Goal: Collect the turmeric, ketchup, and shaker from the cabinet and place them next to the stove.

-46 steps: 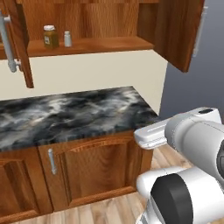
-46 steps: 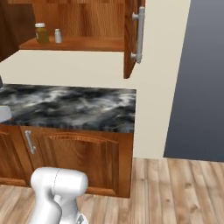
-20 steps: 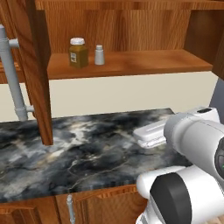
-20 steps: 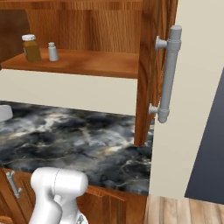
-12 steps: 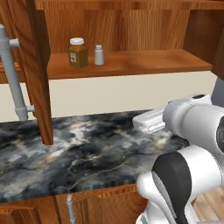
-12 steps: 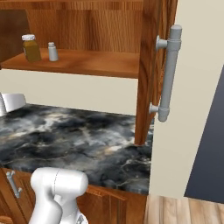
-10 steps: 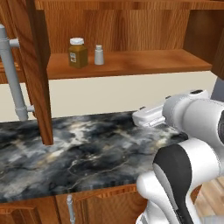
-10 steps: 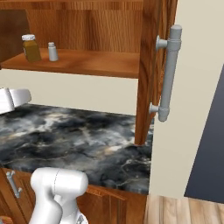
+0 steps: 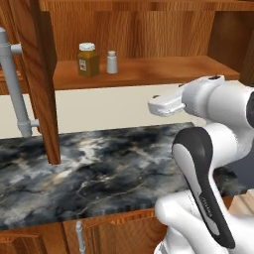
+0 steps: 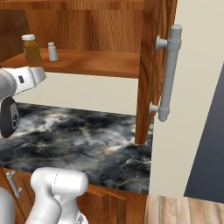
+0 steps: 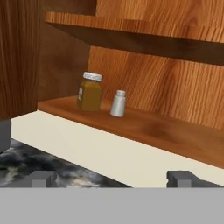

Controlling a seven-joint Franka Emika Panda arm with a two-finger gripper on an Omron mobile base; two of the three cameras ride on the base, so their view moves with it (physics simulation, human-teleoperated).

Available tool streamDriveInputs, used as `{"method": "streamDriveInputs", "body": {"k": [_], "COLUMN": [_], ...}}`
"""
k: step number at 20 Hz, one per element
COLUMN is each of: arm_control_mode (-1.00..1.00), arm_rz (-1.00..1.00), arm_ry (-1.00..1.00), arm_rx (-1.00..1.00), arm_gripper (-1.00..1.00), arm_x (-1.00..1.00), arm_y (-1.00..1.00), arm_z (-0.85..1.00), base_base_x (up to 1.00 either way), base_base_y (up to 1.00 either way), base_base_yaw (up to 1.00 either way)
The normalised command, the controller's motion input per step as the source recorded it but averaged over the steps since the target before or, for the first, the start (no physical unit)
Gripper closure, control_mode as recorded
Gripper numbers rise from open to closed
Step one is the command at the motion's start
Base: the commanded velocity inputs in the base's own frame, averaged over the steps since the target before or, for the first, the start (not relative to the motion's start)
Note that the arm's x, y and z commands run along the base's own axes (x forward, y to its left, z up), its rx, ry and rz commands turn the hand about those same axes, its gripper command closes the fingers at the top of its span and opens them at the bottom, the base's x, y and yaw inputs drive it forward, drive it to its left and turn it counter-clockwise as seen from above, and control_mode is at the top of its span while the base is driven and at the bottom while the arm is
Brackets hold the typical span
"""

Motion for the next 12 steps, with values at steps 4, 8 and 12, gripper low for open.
{"method": "streamDriveInputs", "body": {"k": [4,8,12], "arm_control_mode": [-1.00,-1.00,-1.00], "arm_rz": [0.00,0.00,0.00], "arm_ry": [0.11,0.08,0.00], "arm_rx": [0.13,0.07,0.00], "arm_gripper": [-1.00,-1.00,-1.00], "arm_x": [0.33,0.24,0.20], "arm_y": [0.06,0.03,0.00], "arm_z": [0.43,0.00,0.00], "base_base_x": [0.00,0.00,0.00], "base_base_y": [0.00,0.00,0.00], "base_base_yaw": [0.00,0.00,0.00]}}
